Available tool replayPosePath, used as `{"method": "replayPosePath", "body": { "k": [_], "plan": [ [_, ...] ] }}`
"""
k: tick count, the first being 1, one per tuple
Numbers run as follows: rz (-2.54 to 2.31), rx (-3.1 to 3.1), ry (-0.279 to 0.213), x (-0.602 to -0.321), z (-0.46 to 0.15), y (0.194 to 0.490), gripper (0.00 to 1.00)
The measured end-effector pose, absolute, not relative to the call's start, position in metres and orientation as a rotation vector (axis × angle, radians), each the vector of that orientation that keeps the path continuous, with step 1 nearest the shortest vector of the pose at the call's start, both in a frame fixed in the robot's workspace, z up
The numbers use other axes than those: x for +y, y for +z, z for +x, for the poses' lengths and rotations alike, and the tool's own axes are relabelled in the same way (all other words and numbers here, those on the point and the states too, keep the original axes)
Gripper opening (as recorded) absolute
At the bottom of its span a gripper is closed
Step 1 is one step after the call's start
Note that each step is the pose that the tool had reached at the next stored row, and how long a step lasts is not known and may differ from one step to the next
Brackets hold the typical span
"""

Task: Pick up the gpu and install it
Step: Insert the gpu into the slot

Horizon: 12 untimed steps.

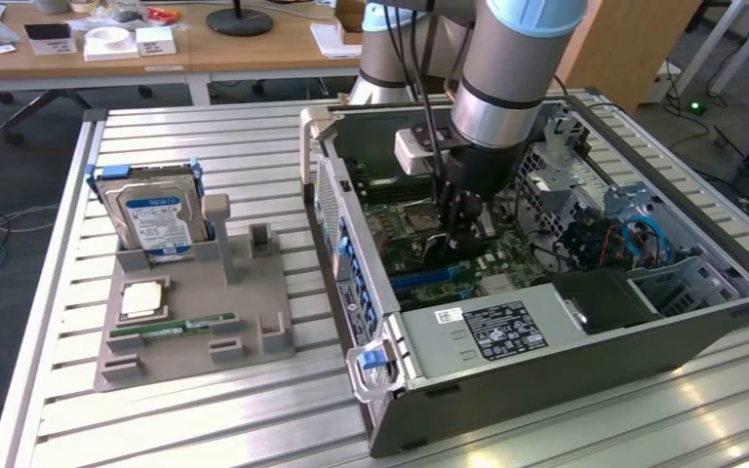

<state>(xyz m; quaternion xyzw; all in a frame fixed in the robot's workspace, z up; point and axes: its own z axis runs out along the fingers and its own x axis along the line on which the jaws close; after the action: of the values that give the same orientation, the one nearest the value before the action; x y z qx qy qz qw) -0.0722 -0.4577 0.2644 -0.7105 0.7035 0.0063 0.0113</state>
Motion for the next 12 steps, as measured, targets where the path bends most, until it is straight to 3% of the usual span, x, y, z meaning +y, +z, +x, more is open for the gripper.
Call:
{"method": "replayPosePath", "body": {
  "k": [12],
  "plan": [
    [-2.216, 2.195, 0.019, -0.4574, -0.0769, 0.2596, 0.26]
  ]
}}
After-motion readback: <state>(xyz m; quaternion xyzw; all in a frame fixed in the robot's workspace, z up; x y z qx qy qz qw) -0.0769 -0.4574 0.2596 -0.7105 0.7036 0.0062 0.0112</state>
